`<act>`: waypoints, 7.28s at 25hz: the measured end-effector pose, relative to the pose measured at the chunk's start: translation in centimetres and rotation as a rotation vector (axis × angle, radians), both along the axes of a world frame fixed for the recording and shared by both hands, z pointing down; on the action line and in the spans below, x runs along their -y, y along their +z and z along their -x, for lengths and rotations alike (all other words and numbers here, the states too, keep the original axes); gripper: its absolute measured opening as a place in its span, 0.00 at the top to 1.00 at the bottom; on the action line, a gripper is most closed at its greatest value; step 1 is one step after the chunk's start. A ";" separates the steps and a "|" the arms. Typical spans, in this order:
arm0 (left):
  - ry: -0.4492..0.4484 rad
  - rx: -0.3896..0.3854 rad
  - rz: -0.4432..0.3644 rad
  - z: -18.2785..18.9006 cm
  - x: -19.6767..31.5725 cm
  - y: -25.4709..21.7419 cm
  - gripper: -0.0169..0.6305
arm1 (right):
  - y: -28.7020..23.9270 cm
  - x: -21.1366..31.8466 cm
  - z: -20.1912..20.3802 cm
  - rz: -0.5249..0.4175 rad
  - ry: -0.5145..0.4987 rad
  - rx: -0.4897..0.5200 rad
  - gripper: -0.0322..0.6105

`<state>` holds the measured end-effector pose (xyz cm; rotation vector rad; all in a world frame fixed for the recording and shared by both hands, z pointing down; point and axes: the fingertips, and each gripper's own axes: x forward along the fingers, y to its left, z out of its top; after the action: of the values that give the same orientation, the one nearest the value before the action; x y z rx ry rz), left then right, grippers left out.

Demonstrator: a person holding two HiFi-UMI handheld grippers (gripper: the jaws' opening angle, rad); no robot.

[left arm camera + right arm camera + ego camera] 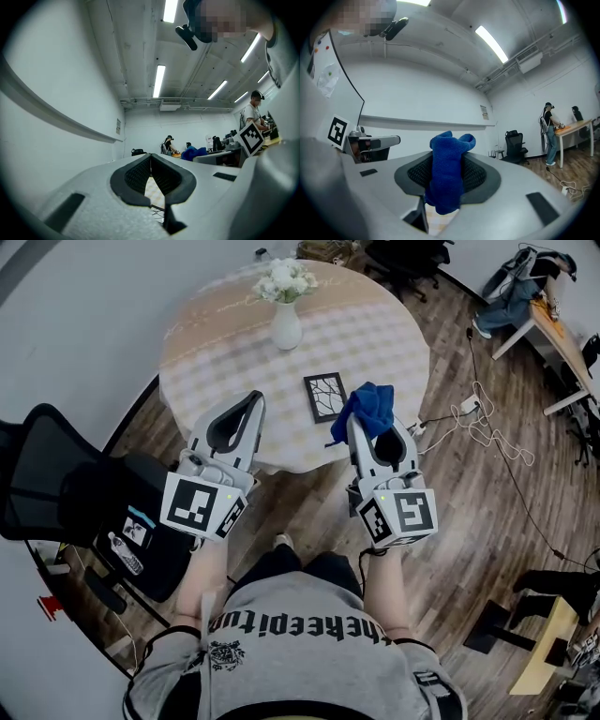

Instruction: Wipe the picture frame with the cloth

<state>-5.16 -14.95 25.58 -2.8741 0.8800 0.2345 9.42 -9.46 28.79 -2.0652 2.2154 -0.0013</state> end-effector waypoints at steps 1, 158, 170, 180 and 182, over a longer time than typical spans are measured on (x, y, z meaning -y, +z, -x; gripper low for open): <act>0.004 -0.002 0.002 0.3 0.4 0.1 0.95 | 0.1 0.2 0.3 0.001 0.004 -0.001 0.72; -0.326 0.090 0.323 -4.6 15.5 12.5 0.95 | 31.7 20.0 -7.6 0.966 -0.235 -0.074 0.72; -0.348 0.086 0.324 -2.9 15.2 12.2 0.95 | 31.3 20.1 -4.0 0.961 -0.289 -0.076 0.72; -0.313 0.088 0.318 -3.0 14.7 12.2 0.95 | 31.3 18.3 -3.7 0.963 -0.285 -0.102 0.72; -0.303 0.089 0.317 -3.3 14.5 12.2 0.95 | 31.1 17.7 -3.7 0.963 -0.288 -0.111 0.72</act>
<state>-1.84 -29.46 37.73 -2.9385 1.4284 -0.0701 13.14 -27.20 59.93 -2.0539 2.9018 -1.2183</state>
